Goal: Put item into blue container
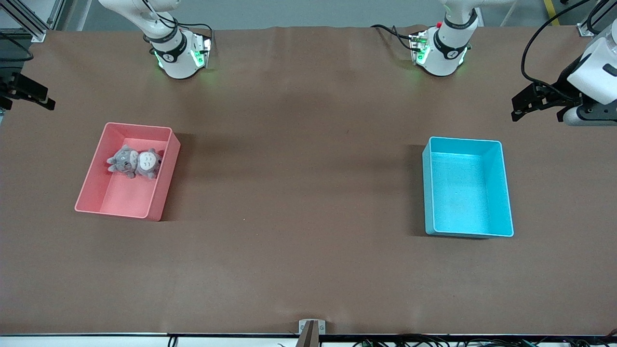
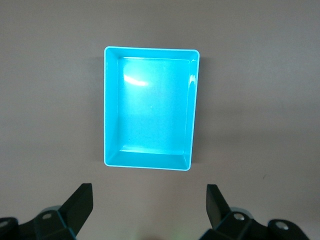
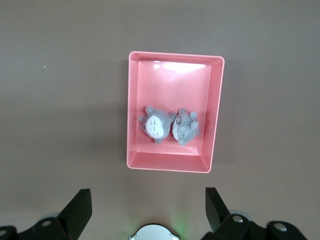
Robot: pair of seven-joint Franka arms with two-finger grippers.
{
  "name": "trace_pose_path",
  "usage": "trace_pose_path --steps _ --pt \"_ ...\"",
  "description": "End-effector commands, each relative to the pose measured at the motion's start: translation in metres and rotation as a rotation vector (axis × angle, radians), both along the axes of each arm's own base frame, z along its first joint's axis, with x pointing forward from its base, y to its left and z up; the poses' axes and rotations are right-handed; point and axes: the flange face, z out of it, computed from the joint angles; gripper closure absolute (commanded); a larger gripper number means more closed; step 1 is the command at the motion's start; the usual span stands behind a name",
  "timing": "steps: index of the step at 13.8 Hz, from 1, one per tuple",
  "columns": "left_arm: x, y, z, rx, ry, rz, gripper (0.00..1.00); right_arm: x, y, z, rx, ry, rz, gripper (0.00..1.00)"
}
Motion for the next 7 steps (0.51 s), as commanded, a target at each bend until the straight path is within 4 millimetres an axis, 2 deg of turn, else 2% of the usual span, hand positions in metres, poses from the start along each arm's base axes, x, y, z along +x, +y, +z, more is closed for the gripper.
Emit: trace_pose_path --steps 1,3,5,7 --pt "-0.003 -0.002 0.003 -0.014 0.006 0.001 0.00 0.021 -0.012 -0.032 0.005 0.033 -0.012 0.00" --pt "-0.003 -0.002 0.003 -0.014 0.006 0.001 0.00 0.044 -0.022 -0.078 0.006 0.099 -0.026 0.00" --pt "-0.003 -0.002 0.003 -0.012 0.006 -0.001 0.00 0.048 -0.029 -0.101 0.013 0.120 -0.039 0.00" --pt "-0.003 -0.002 0.003 -0.012 0.006 0.001 0.00 0.048 -0.030 -0.143 0.011 0.116 -0.044 0.00"
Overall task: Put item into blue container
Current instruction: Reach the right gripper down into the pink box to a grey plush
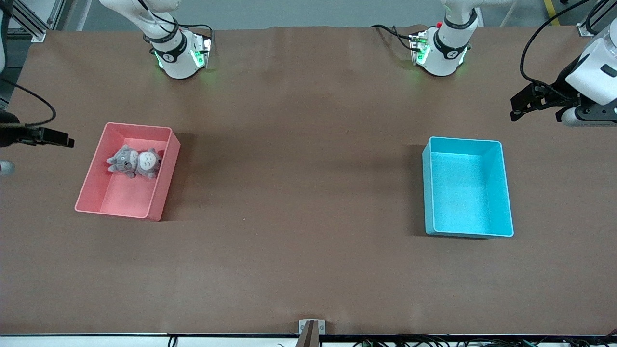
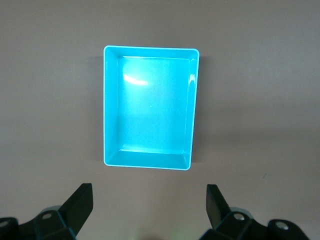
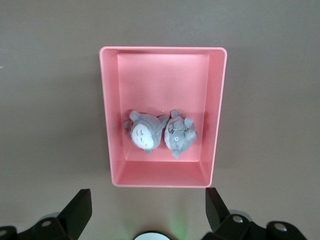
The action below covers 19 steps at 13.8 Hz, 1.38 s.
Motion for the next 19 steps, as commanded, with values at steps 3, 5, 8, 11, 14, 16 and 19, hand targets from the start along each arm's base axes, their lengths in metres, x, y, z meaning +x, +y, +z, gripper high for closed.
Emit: trace_pose_path --steps 3,5,8,11,14,16,19 --pt "-0.002 -0.002 0.002 -0.014 0.006 0.002 0.00 -0.023 -0.002 -0.086 0.007 -0.024 -0.025 0.00" --pt "-0.003 -0.002 0.003 -0.014 0.005 -0.002 0.00 -0.037 -0.003 -0.120 -0.005 -0.035 -0.076 0.00" --pt "-0.003 -0.003 0.003 -0.014 0.005 -0.002 0.00 -0.061 -0.009 -0.166 -0.013 -0.059 -0.111 0.00" --pt "-0.003 -0.002 0.002 -0.013 0.006 -0.001 0.00 -0.090 -0.017 -0.205 -0.020 -0.094 -0.135 0.00" --pt "-0.003 -0.003 0.003 -0.013 0.005 -0.003 0.00 -0.109 -0.024 -0.236 -0.032 -0.137 -0.155 0.01" --pt "-0.003 -0.003 0.002 -0.014 0.006 -0.003 0.00 -0.115 -0.026 -0.252 -0.038 -0.152 -0.162 0.03" --pt "-0.003 -0.003 0.002 -0.013 0.006 -0.003 0.00 -0.120 -0.034 -0.279 -0.047 -0.155 -0.178 0.05"
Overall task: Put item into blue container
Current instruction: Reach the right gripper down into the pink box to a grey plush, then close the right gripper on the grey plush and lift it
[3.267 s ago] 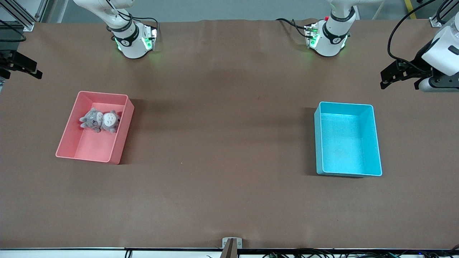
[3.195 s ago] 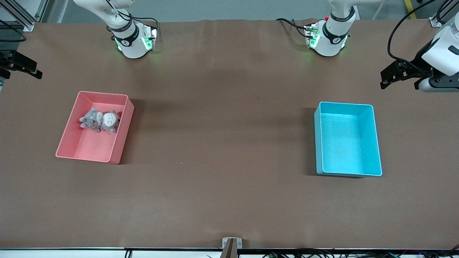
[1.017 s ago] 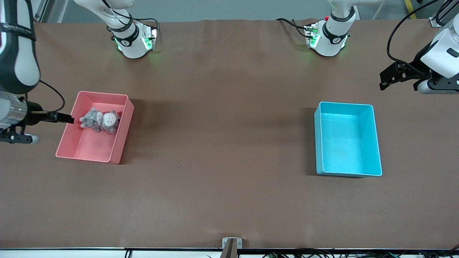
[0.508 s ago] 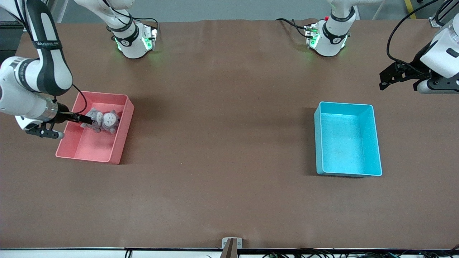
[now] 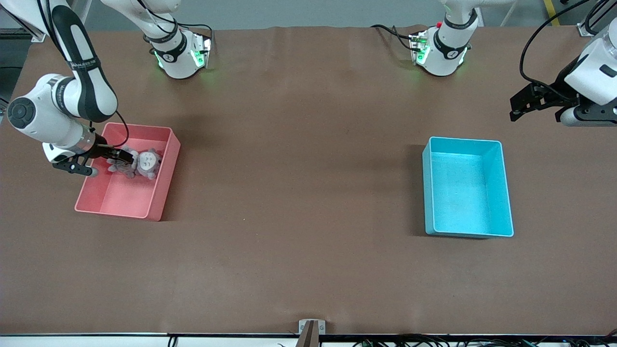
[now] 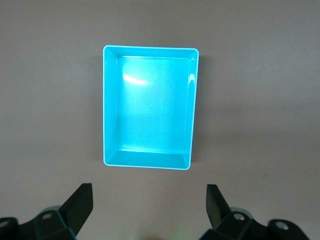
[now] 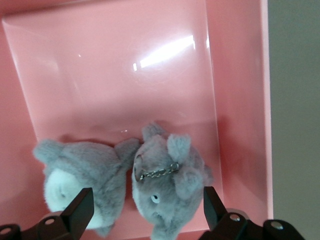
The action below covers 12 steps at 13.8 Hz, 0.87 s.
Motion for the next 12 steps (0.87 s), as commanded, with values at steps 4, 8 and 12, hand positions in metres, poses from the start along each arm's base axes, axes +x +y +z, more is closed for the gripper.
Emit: trace_pose_path --steps 4,8,12 --pt "-0.002 -0.002 0.003 -0.013 0.005 -0.001 0.00 -0.011 -0.010 -0.034 -0.002 0.013 -0.036 0.16" --pt "-0.002 -0.002 0.002 -0.014 0.007 -0.001 0.00 -0.011 -0.007 -0.032 0.007 0.050 -0.049 0.82" --pt "-0.003 -0.002 0.003 -0.014 0.005 -0.001 0.00 0.008 -0.004 0.008 0.020 0.086 -0.048 0.97"
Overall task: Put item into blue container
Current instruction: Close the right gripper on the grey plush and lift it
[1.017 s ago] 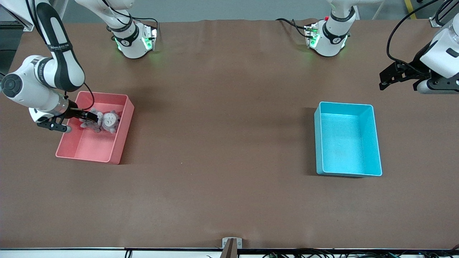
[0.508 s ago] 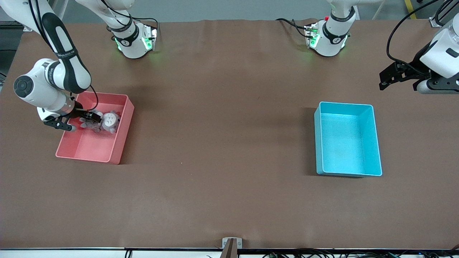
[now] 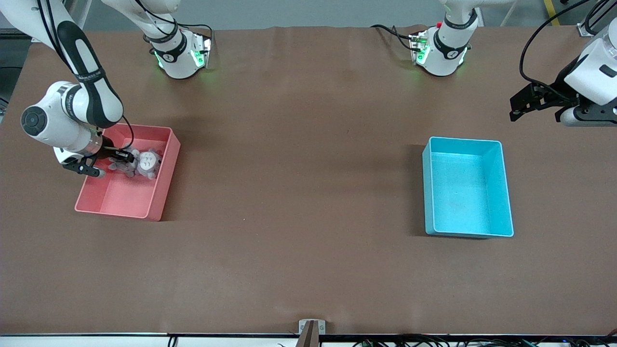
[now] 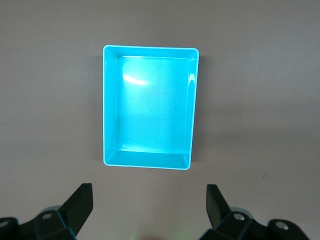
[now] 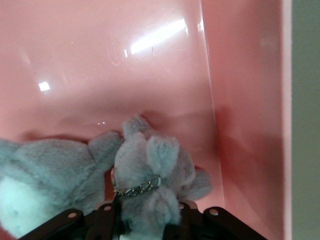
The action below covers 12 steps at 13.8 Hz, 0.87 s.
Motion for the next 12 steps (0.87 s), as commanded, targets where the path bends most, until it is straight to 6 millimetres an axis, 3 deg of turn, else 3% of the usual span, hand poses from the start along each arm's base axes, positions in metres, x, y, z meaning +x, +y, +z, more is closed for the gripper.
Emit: trace_pose_path --steps 1,4,6,10,12 --pt "-0.002 -0.002 0.003 -0.014 0.005 -0.001 0.00 0.021 0.007 0.059 0.008 0.026 -0.033 0.97" --pt "-0.002 -0.002 0.003 -0.014 0.005 -0.001 0.00 0.054 0.033 0.141 -0.012 0.093 -0.112 0.97" --pt "-0.002 -0.002 0.003 -0.014 0.005 -0.001 0.00 0.069 0.076 0.179 -0.035 0.106 -0.144 0.97" --pt "-0.002 -0.001 0.003 -0.014 0.005 -0.003 0.00 0.076 0.201 0.184 -0.043 0.055 -0.284 0.99" --pt "-0.002 -0.001 0.003 -0.014 0.005 -0.006 0.00 0.077 0.261 0.172 -0.030 0.023 -0.360 0.99"
